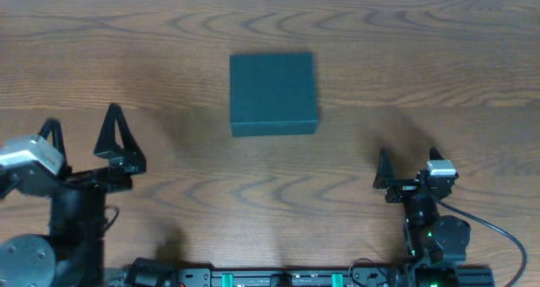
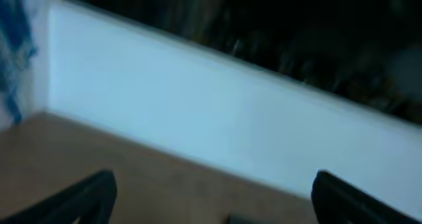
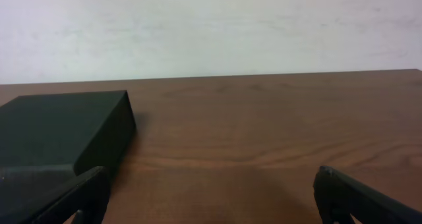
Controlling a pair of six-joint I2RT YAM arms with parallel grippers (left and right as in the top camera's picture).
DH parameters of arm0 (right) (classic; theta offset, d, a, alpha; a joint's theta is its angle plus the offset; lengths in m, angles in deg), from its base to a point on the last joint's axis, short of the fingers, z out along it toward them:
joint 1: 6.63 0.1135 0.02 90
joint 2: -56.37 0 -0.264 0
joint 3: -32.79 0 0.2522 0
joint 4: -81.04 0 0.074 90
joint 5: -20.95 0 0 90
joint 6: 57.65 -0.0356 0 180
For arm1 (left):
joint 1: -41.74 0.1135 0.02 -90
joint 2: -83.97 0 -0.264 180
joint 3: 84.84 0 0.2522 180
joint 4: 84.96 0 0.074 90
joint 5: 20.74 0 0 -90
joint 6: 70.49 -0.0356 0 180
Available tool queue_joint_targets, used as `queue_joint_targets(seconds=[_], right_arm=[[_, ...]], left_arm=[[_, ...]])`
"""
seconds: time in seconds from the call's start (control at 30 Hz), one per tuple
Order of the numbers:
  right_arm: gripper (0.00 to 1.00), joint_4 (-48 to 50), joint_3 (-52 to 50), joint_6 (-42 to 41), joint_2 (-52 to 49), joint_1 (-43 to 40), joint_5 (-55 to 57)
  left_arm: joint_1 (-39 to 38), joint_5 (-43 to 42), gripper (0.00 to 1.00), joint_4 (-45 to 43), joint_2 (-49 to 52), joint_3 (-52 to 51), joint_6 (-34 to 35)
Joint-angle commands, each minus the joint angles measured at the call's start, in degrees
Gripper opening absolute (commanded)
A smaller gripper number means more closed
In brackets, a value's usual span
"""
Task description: Pack container
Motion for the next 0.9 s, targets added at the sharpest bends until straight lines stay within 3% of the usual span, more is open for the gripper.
queue_joint_targets(seconds=[0.0, 0.1, 0.2, 0.63, 0.87], right_arm=[[0.99, -0.35, -0.09, -0.52, 0.28, -0.31, 0.37], [0.99, -0.35, -0.09, -0.52, 0.28, -0.31, 0.37], [0.99, -0.35, -0.09, -0.52, 0.28, -0.31, 0.37], [0.99, -0.37, -0.09, -0.52, 0.28, -0.31, 0.37], [0.99, -0.37, -0.09, -0.52, 0.28, -0.31, 0.37]], left_arm=[[-0.15, -3.89, 0.95, -12.70, -3.56, -9.60, -7.63], [-0.13, -7.78, 0.95, -28.37, -6.88, -17.92, -12.57], [0.31, -11.19, 0.95, -36.39, -9.88, -24.44, -19.43], [5.92, -11.32, 0.95, -37.88, -24.39, -47.91, -26.99], [9.18, -11.32, 0.95, -38.80, -28.26, -54.77, -27.08]])
